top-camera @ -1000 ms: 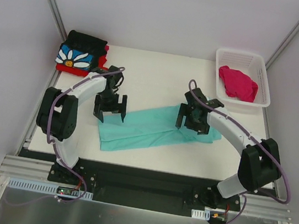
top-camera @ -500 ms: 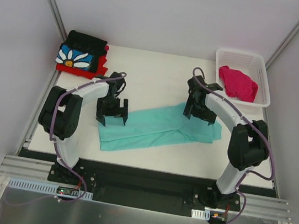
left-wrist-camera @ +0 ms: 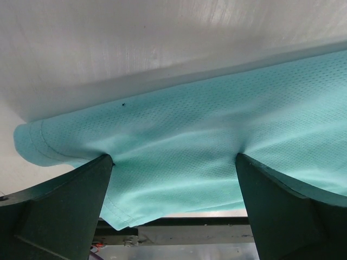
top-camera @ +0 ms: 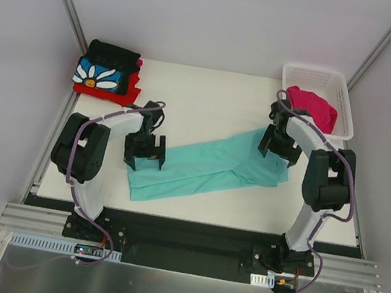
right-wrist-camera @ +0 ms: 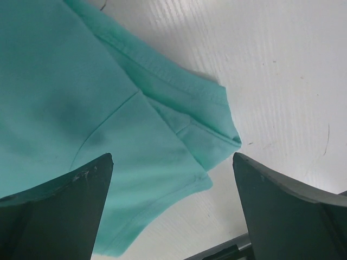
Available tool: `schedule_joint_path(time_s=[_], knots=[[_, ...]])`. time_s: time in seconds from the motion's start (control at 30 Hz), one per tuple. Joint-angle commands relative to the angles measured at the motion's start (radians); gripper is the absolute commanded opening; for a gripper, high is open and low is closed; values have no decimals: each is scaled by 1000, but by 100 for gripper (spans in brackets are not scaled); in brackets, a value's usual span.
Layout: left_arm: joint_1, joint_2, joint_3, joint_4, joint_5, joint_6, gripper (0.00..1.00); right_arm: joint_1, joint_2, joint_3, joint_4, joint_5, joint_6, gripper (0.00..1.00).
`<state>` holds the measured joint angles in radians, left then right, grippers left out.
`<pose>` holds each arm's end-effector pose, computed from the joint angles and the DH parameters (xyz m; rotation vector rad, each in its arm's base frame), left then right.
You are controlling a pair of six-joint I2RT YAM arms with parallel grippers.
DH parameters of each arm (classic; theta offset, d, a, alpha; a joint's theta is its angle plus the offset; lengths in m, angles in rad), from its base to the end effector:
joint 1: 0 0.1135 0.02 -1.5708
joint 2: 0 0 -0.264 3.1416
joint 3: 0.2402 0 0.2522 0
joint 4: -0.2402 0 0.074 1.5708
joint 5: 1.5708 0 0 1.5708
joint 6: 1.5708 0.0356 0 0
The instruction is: Fold and stack the t-shirts
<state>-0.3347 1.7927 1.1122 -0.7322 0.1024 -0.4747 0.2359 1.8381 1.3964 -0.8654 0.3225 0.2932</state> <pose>0.3043 -0.1097 0.1555 -0.1995 3.0209 -0.2370 0.3574 0.0743 0.2136 0.1398 2.7820 -0.3407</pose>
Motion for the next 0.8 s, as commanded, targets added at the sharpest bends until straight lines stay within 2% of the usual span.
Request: schedule_joint_path(time_s=[0.0, 0.3, 0.43, 0.77], knots=[[-7, 7, -64, 16, -9, -18, 99, -20, 82, 45, -10, -62, -23, 96], [-35, -27, -101, 11, 51, -39, 99, -18, 217, 223, -90, -108, -75, 96], [-87, -55, -124, 2, 68, -59, 99, -20, 263, 299, -113, -120, -86, 96], [-136, -105, -172, -15, 65, -96, 99, 23, 199, 314, -119, -148, -124, 96]])
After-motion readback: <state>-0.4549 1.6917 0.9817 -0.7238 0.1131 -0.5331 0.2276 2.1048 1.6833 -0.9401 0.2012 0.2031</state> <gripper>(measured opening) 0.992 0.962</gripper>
